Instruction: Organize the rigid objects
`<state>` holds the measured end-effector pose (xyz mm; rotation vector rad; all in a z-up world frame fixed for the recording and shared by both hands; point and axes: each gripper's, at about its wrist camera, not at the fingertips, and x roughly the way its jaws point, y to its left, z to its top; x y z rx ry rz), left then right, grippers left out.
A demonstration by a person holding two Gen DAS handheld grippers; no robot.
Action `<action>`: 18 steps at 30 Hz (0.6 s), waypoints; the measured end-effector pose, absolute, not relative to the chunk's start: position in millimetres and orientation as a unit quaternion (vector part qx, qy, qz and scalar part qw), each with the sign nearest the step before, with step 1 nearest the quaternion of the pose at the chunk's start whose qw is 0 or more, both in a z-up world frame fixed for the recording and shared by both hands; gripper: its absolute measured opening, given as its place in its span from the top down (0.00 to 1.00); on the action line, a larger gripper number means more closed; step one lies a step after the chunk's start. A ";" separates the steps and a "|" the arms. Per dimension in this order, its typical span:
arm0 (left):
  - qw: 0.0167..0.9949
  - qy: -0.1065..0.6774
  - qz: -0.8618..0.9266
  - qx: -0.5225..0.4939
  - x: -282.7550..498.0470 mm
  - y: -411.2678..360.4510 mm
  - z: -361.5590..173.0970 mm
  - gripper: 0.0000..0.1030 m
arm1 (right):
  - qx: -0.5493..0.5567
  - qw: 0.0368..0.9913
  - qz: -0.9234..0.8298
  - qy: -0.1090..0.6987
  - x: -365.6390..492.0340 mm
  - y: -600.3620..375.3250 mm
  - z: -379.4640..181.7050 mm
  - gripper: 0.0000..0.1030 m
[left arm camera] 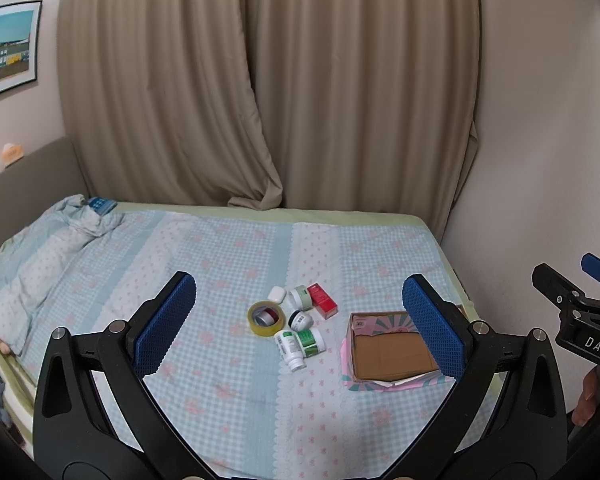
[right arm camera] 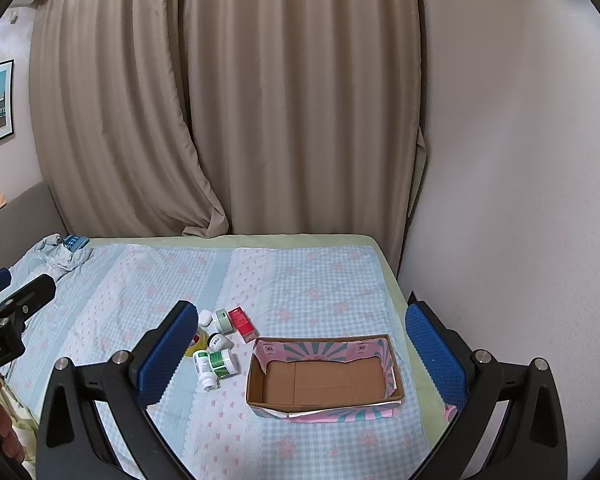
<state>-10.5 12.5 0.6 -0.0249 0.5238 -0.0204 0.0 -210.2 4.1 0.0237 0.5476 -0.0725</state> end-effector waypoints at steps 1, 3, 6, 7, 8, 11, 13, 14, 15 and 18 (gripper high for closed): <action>0.966 0.258 -0.010 -0.013 -10.6 12.7 0.8 0.00 | 0.011 0.962 -0.035 0.270 -0.2 -210.0 4.4 0.00; 0.966 0.259 -0.010 -0.013 -10.1 12.7 1.1 0.01 | 0.011 0.962 -0.034 0.270 -1.0 -209.7 5.2 0.00; 0.966 0.259 -0.010 -0.011 -9.5 12.8 1.1 0.00 | 0.011 0.962 -0.034 0.270 -0.7 -210.0 5.7 0.00; 0.966 0.258 -0.010 -0.011 -9.9 13.2 2.0 0.00 | 0.011 0.962 -0.035 0.270 -0.7 -209.7 5.8 0.00; 0.966 0.258 -0.010 -0.012 -9.7 13.2 2.1 0.00 | 0.011 0.962 -0.035 0.270 -0.8 -209.7 6.1 0.00; 0.966 0.258 -0.010 -0.011 -9.6 13.1 2.1 0.01 | 0.011 0.962 -0.035 0.270 -1.1 -209.4 6.0 0.00; 0.966 0.258 -0.008 -0.011 -9.3 13.1 2.2 0.01 | 0.012 0.962 -0.034 0.270 -1.2 -209.5 6.3 0.00; 0.966 0.259 -0.008 -0.011 -8.9 13.1 2.1 0.01 | 0.014 0.962 -0.033 0.269 -1.9 -209.8 6.1 0.00; 0.966 0.259 -0.008 -0.012 -8.5 13.1 2.5 0.01 | 0.019 0.963 -0.030 0.268 -2.6 -210.2 6.7 0.00; 0.966 0.259 -0.011 -0.015 -8.3 14.6 2.7 0.01 | 0.023 0.963 -0.028 0.266 -2.1 -210.7 7.6 0.00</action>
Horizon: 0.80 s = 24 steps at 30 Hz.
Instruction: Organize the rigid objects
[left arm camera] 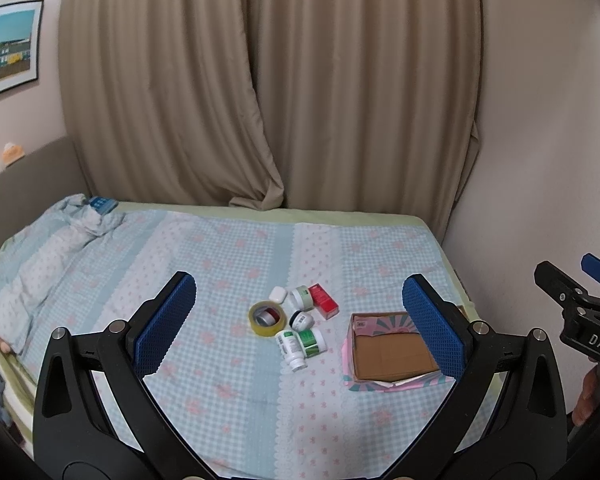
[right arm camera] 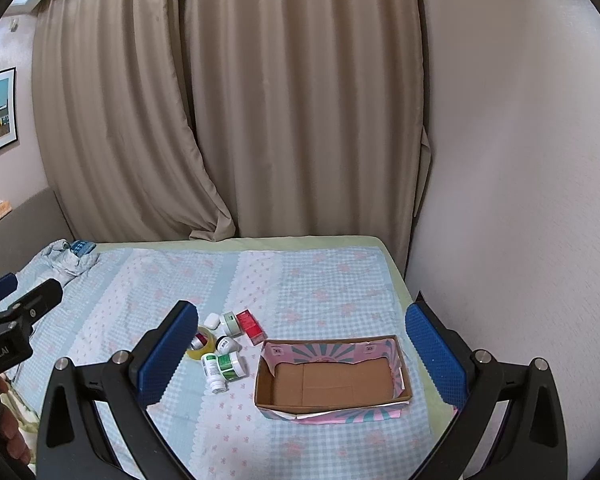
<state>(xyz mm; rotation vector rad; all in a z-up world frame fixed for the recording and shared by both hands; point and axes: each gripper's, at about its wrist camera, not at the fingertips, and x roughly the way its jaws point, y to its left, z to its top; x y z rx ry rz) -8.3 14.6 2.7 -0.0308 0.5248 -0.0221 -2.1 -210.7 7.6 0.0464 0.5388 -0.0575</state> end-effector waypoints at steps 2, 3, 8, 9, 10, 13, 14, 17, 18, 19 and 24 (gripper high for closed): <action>0.966 0.259 -0.012 -0.015 -8.5 15.6 2.4 0.01 | 0.019 0.964 -0.031 0.265 -1.3 -210.6 7.9 0.00; 0.965 0.260 -0.013 -0.015 -8.7 15.5 1.7 0.01 | 0.015 0.964 -0.033 0.264 -0.4 -209.5 8.8 0.00; 0.965 0.259 -0.016 -0.031 -5.1 32.4 -0.6 0.00 | 0.003 0.964 -0.032 0.262 5.0 -204.4 14.2 0.00; 0.965 0.261 -0.015 -0.032 -3.1 36.2 -1.6 0.00 | 0.001 0.965 -0.028 0.260 6.4 -202.4 14.8 0.00; 0.963 0.267 -0.011 -0.030 0.1 42.5 -5.2 0.00 | 0.001 0.965 -0.025 0.259 8.0 -201.0 14.5 0.00; 0.955 0.294 -0.005 -0.024 11.2 65.8 -16.8 0.01 | 0.018 0.962 -0.017 0.271 16.5 -195.0 6.0 0.00; 0.953 0.302 -0.009 -0.027 15.2 75.6 -20.7 0.01 | 0.029 0.960 -0.013 0.278 20.2 -191.7 2.0 0.00; 0.944 0.328 -0.019 -0.032 33.3 106.2 -31.9 0.01 | 0.060 0.951 -0.013 0.302 31.5 -176.3 -13.0 0.00; 0.941 0.335 -0.023 -0.032 39.7 114.0 -34.9 0.01 | 0.063 0.948 -0.018 0.311 36.0 -169.9 -18.4 0.00; 0.938 0.343 -0.029 -0.029 48.3 124.0 -39.4 0.01 | 0.064 0.946 -0.022 0.318 39.7 -163.2 -22.5 0.00; 0.925 0.375 -0.059 0.000 89.0 158.0 -62.2 0.01 | 0.068 0.931 -0.036 0.356 62.6 -126.7 -47.9 0.00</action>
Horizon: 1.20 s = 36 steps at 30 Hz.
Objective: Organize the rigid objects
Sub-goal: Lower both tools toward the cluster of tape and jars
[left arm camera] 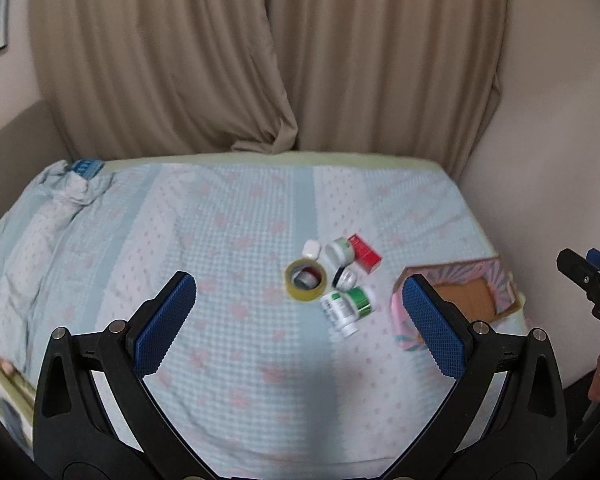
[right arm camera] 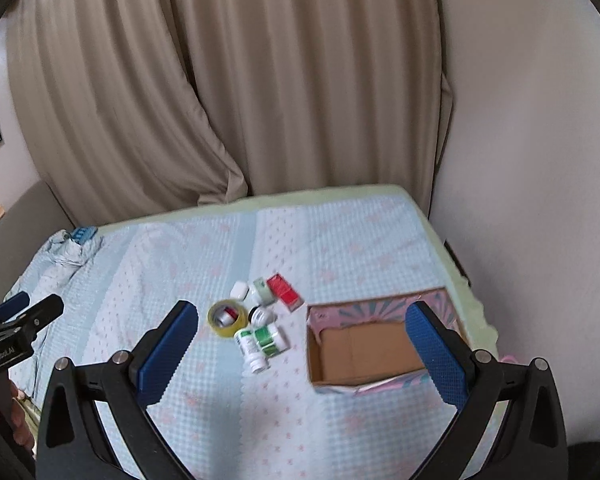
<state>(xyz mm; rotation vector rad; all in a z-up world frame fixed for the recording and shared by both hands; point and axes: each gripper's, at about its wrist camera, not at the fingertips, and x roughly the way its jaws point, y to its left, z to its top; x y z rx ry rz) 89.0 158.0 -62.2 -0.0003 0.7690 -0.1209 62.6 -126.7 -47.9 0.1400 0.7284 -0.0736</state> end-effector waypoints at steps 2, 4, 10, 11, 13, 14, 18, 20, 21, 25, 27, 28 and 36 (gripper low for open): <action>0.919 0.386 -0.076 0.008 105.1 167.5 -71.1 0.01 | 0.071 0.926 -0.046 0.368 69.7 -113.6 -57.0 0.00; 0.913 0.397 -0.097 0.023 123.5 176.7 -84.1 0.01 | 0.076 0.920 -0.055 0.381 78.5 -98.5 -68.8 0.00; 0.887 0.430 -0.156 0.067 184.1 189.9 -135.0 0.01 | 0.078 0.905 -0.070 0.413 105.3 -61.2 -107.8 0.00; 0.882 0.434 -0.165 0.073 194.5 190.8 -144.6 0.01 | 0.076 0.903 -0.071 0.418 110.2 -57.0 -114.7 0.00; 0.874 0.443 -0.181 0.086 216.5 189.9 -166.1 0.01 | 0.068 0.897 -0.073 0.430 123.6 -47.9 -131.8 0.00; 0.871 0.446 -0.186 0.092 225.2 188.6 -175.5 0.01 | 0.064 0.896 -0.071 0.434 128.6 -44.1 -139.0 0.00; 0.857 0.462 -0.199 0.115 262.3 177.6 -222.4 0.01 | 0.032 0.884 -0.062 0.462 158.7 -35.3 -175.1 0.00; 0.847 0.474 -0.205 0.125 278.6 169.4 -249.6 0.01 | 0.013 0.877 -0.054 0.477 175.3 -32.0 -195.8 0.00; 0.843 0.480 -0.206 0.132 285.2 165.0 -262.6 0.01 | 0.003 0.872 -0.050 0.487 184.7 -31.6 -208.8 0.00; 0.820 0.503 -0.217 0.162 306.7 146.2 -319.5 0.01 | -0.033 0.857 -0.031 0.514 214.9 -30.1 -250.3 0.00; 0.808 0.519 -0.223 0.168 318.0 137.6 -348.4 0.01 | -0.050 0.849 -0.020 0.526 227.8 -30.5 -270.1 0.00; 0.802 0.526 -0.226 0.170 320.9 135.2 -359.5 0.01 | -0.059 0.844 -0.016 0.533 235.9 -31.3 -282.5 0.00; 0.781 0.550 -0.236 0.176 352.7 115.5 -433.6 0.01 | -0.113 0.804 0.014 0.583 284.9 -28.7 -364.3 0.11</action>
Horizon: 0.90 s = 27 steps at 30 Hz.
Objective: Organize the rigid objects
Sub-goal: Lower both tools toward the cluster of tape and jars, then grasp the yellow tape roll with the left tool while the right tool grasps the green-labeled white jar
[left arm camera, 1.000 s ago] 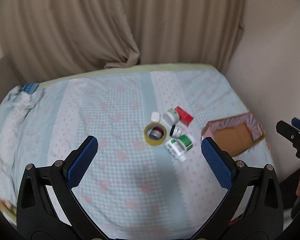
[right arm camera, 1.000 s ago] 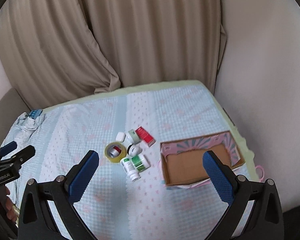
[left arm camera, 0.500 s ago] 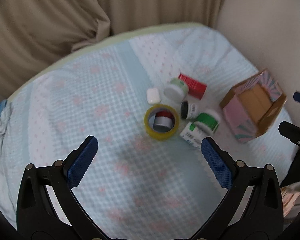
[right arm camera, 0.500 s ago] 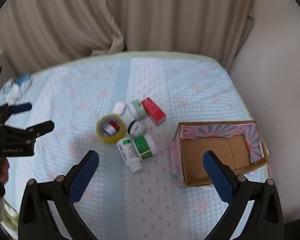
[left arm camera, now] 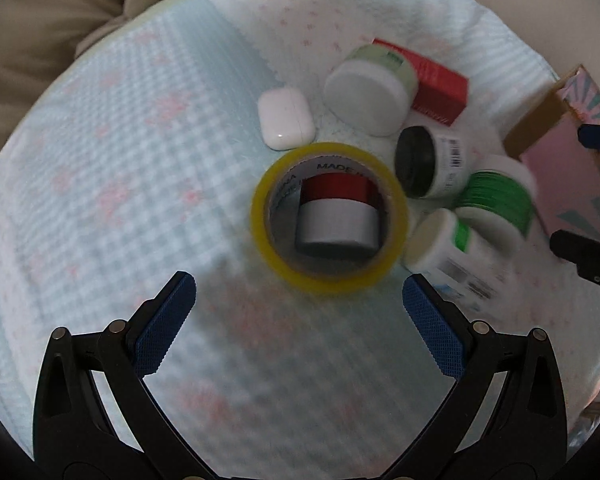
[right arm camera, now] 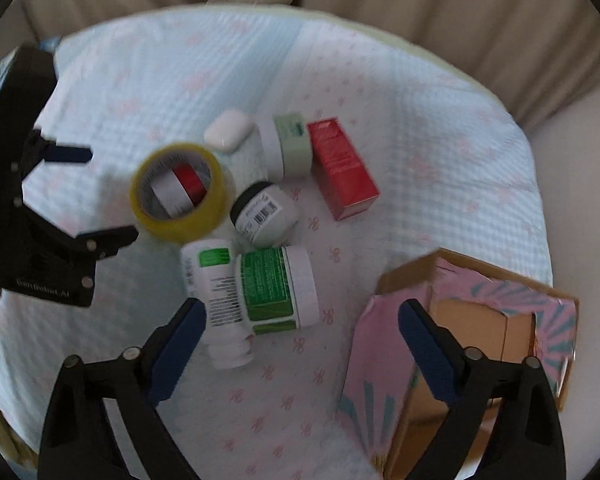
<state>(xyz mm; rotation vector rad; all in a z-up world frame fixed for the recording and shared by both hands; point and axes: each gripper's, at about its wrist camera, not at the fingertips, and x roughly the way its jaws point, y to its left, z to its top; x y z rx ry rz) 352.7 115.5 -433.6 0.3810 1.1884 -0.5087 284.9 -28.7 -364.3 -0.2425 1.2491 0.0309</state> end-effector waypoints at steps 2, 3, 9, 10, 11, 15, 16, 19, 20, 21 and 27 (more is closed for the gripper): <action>0.783 0.548 -0.236 0.178 357.0 111.5 -445.2 0.00 | -0.127 0.797 0.017 0.591 291.6 -26.1 -378.7 0.16; 0.781 0.549 -0.240 0.174 358.4 109.8 -449.3 0.00 | -0.138 0.792 0.014 0.594 294.5 -25.0 -385.8 0.16; 0.777 0.543 -0.264 0.179 362.3 97.1 -463.6 0.00 | -0.149 0.779 0.021 0.609 304.2 -22.1 -404.0 0.21; 0.776 0.542 -0.266 0.186 364.4 93.5 -466.3 0.00 | -0.146 0.778 0.023 0.611 305.3 -22.3 -404.1 0.23; 0.775 0.540 -0.267 0.190 365.8 90.6 -467.8 0.00 | -0.144 0.777 0.024 0.612 306.8 -21.9 -404.3 0.25; 0.777 0.531 -0.275 0.197 371.0 82.2 -469.7 0.00 | -0.151 0.769 0.031 0.620 312.8 -17.8 -403.3 0.29; 0.777 0.531 -0.276 0.196 373.0 80.7 -470.1 0.00 | -0.153 0.769 0.034 0.620 312.8 -16.6 -403.2 0.30; 0.776 0.531 -0.280 0.191 375.8 82.3 -470.4 0.00 | -0.144 0.766 0.045 0.625 313.4 -15.9 -403.9 0.32; 0.776 0.531 -0.281 0.189 376.5 82.4 -470.7 0.00 | -0.144 0.766 0.045 0.625 312.7 -16.0 -405.1 0.32; 0.776 0.531 -0.283 0.188 376.8 82.7 -471.0 0.00 | -0.146 0.764 0.045 0.627 312.2 -15.7 -407.5 0.33; 0.778 0.522 -0.291 0.194 380.5 82.1 -472.2 0.00 | -0.097 0.756 0.044 0.646 315.8 -29.5 -422.7 0.46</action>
